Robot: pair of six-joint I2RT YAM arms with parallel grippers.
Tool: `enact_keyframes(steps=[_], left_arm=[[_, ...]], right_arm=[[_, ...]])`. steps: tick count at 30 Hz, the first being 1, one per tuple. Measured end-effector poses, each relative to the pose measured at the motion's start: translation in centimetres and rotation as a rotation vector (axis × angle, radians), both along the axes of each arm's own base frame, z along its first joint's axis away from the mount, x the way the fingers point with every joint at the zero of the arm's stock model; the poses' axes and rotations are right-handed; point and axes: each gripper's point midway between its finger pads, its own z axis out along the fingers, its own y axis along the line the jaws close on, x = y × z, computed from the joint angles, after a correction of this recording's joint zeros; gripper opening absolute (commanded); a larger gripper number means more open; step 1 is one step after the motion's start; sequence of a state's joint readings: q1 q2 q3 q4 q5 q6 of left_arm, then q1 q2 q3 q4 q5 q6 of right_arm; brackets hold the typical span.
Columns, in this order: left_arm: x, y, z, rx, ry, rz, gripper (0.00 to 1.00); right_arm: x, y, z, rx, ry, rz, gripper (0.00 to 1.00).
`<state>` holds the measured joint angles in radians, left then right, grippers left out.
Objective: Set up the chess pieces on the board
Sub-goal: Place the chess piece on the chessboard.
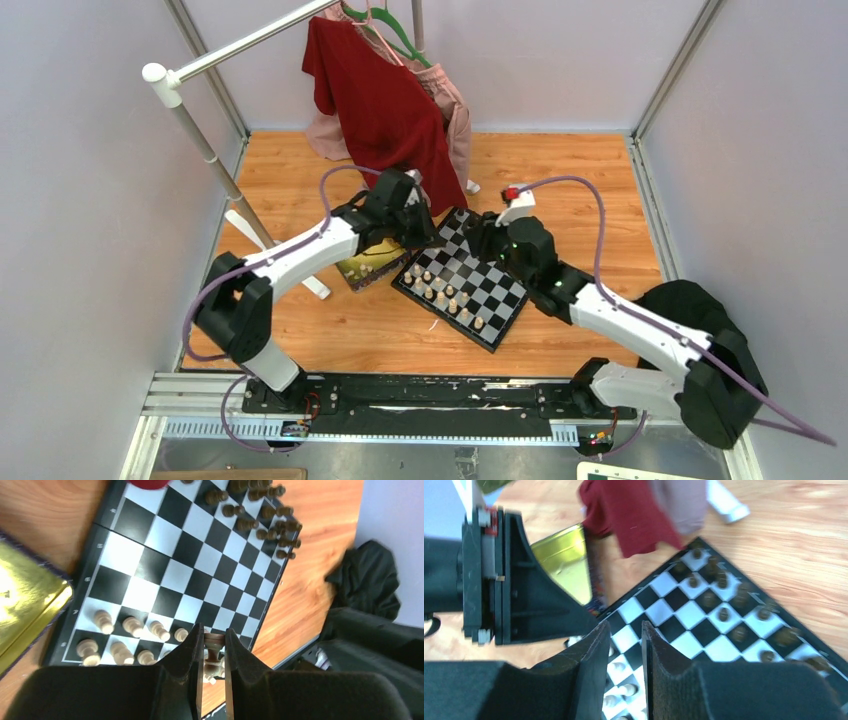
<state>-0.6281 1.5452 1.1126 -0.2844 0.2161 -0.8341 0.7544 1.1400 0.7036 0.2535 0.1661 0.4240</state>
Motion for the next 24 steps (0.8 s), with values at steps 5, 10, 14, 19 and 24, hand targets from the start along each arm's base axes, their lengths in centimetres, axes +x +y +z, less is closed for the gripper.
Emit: enact_keyframes(steps=[5, 10, 14, 19, 24], left_arm=[[-1.0, -3.3, -2.0, 0.105, 0.056, -0.176, 0.00], [-2.6, -5.5, -4.5, 0.223, 0.099, -0.320, 0.00], [-3.2, -5.8, -6.3, 0.319, 0.128, -0.378, 0.00], [-3.2, -5.4, -8.5, 0.441, 0.158, -0.411, 0.02], [-2.8, -5.7, -9.7, 0.538, 0.161, -0.433, 0.04]], right_arm=[[1.2, -5.3, 0.9, 0.020, -0.010, -0.206, 0.34], [1.9, -8.3, 0.9, 0.039, 0.010, -0.316, 0.34], [1.7, -9.0, 0.4, 0.049, 0.030, -0.339, 0.34], [1.4, -9.9, -0.3, 0.058, 0.048, -0.361, 0.34], [1.1, -11.0, -0.9, 0.067, 0.055, -0.384, 0.34]])
